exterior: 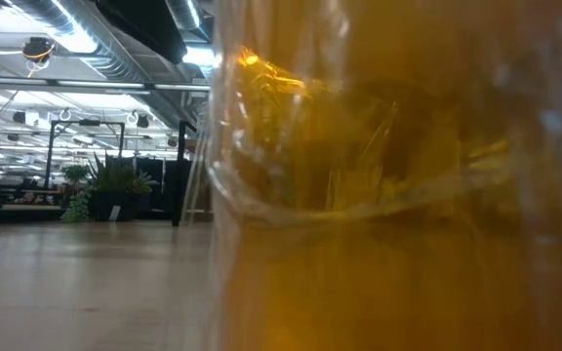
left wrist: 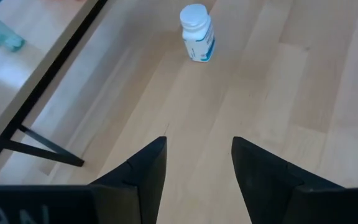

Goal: Pick and place medicine bottles onto shelf by color
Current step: Put the white pill bottle on the shelf aligned with the other white pill bottles

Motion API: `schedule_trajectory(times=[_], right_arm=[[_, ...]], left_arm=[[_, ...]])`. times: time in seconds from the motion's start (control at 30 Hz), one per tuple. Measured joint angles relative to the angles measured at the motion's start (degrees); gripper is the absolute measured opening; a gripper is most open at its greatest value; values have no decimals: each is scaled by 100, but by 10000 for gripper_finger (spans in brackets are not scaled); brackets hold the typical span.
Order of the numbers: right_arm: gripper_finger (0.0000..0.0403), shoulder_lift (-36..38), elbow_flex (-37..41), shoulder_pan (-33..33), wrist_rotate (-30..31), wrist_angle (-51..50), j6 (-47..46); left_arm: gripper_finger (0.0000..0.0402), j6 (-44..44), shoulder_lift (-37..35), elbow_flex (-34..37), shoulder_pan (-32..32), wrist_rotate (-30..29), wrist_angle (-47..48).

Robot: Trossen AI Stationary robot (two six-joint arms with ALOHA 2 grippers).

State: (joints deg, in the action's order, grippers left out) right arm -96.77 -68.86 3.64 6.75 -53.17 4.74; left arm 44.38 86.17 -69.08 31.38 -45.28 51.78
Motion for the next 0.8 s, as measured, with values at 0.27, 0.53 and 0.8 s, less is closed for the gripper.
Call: schedule_trajectory(times=[0.27,0.53,0.8], right_arm=[[220,-2,689,0,115,1349,181],[220,-2,934,0,-64,2199,161],[220,-11,1238,0,-369,3347,127]], left_arm=[[174,0,0,0,4,0,-11],[174,2,0,0,30,1,-9],[174,2,0,0,30,0,-1]])
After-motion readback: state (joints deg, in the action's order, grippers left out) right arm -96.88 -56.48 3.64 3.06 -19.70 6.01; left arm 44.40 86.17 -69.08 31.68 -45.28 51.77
